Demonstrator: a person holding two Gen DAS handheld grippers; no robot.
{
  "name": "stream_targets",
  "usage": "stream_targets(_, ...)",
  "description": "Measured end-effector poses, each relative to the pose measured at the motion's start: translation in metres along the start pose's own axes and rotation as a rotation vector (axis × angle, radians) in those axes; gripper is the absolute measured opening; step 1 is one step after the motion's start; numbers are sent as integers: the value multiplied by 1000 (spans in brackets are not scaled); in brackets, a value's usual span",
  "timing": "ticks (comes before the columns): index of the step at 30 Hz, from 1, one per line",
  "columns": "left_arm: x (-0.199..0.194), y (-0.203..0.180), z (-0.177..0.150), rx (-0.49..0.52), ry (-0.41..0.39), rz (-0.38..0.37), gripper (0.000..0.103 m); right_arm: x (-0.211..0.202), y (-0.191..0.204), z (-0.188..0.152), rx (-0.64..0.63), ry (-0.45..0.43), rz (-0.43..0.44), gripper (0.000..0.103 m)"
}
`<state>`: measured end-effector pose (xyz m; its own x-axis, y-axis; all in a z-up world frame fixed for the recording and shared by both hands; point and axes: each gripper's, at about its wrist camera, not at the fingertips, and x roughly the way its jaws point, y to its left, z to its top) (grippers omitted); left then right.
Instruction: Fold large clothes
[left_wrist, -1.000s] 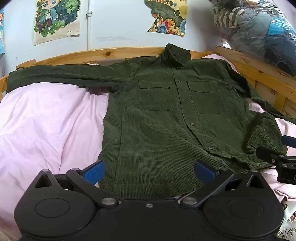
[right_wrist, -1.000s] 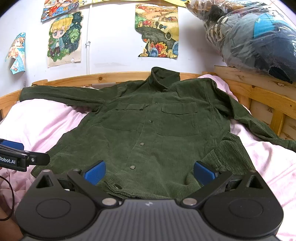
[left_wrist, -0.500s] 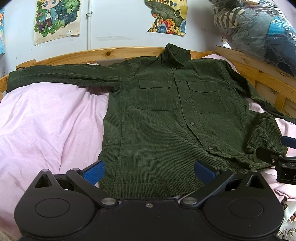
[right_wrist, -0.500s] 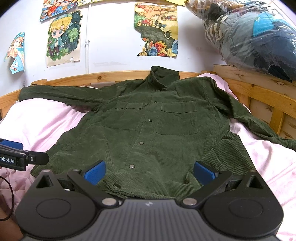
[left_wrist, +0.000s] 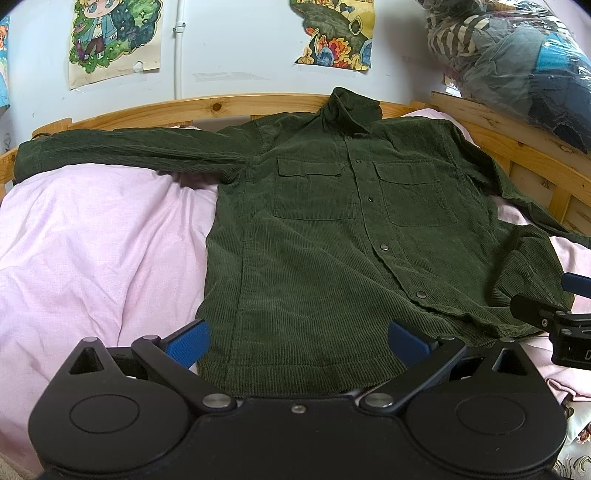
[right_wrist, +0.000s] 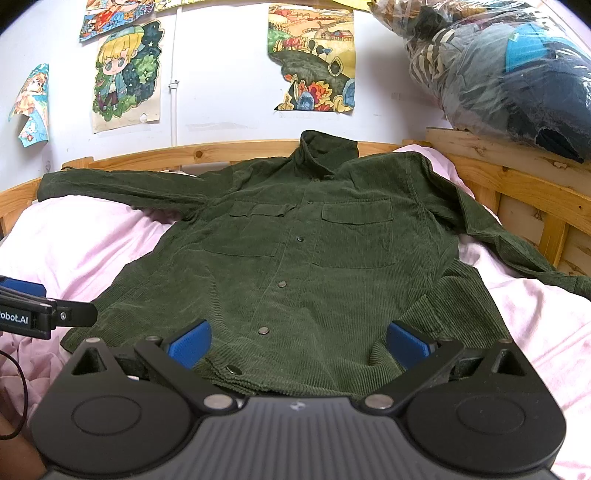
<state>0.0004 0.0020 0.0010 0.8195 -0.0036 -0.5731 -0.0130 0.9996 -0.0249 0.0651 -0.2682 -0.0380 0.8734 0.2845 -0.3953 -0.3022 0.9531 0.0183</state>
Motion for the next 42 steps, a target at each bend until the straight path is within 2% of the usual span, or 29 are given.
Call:
stream_targets(24, 0, 0, 0, -1, 1, -1, 102, 2, 1, -5, 4, 10, 1, 103)
stream_targets(36, 6, -3, -3, 1, 11, 9, 102, 8, 1, -6, 20, 53, 12, 103)
stream_targets(42, 8, -3, -3, 2, 30, 7, 102, 11, -2, 3, 20, 46, -19, 103)
